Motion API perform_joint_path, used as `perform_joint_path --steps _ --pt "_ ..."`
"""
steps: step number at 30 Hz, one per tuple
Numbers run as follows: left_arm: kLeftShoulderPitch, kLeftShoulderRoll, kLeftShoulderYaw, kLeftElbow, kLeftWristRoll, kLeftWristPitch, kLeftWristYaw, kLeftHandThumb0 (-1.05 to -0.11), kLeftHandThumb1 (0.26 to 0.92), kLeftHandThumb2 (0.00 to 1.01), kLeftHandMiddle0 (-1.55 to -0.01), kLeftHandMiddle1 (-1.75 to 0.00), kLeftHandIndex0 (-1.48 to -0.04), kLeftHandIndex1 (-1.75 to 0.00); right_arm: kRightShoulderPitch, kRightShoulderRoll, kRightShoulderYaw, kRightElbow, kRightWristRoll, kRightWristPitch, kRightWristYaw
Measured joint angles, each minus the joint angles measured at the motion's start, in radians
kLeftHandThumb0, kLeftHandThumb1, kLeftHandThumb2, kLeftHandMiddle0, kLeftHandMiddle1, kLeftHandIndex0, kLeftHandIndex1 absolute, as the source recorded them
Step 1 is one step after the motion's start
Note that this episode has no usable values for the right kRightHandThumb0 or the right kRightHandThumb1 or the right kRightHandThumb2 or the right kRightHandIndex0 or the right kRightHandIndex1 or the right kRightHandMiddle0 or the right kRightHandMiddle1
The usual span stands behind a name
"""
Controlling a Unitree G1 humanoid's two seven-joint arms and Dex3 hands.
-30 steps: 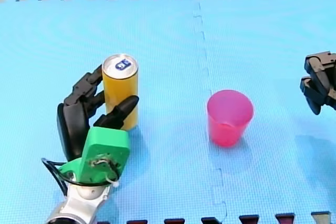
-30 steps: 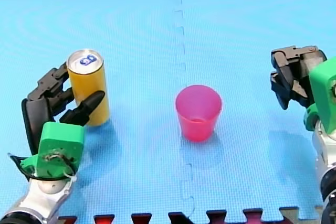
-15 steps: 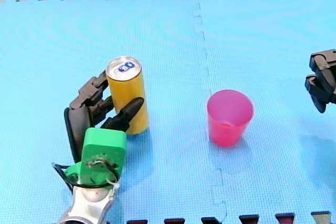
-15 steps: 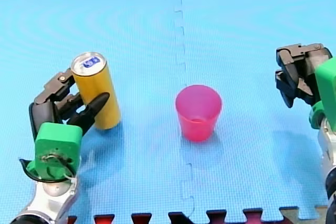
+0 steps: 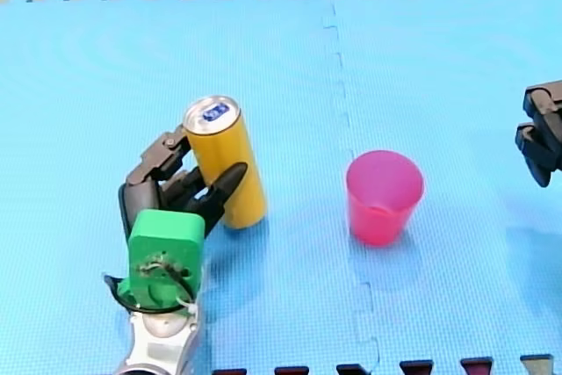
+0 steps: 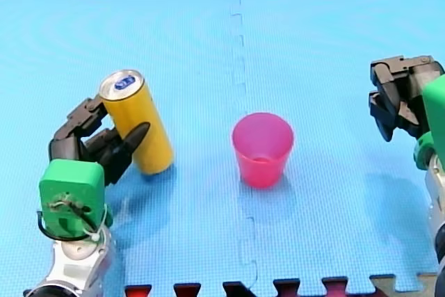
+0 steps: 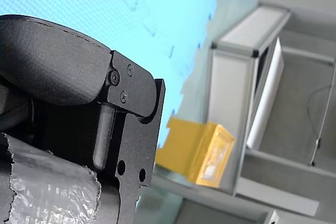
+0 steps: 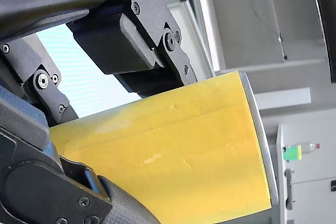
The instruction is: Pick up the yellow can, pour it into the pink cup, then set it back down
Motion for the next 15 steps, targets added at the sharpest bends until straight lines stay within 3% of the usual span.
perform_joint_path --steps 7,15 --pt "0.002 0.002 0.005 0.003 0.006 -0.006 -0.005 -0.344 0.830 0.00 -1.28 0.00 -1.17 0.00 0.000 0.000 0.001 0.000 -0.002 0.000 -0.024" --pt "0.006 0.014 -0.026 0.009 0.083 -0.017 0.091 -0.339 0.831 0.00 -1.28 0.00 -1.16 0.00 0.001 0.001 0.003 0.000 -0.002 0.000 -0.031"
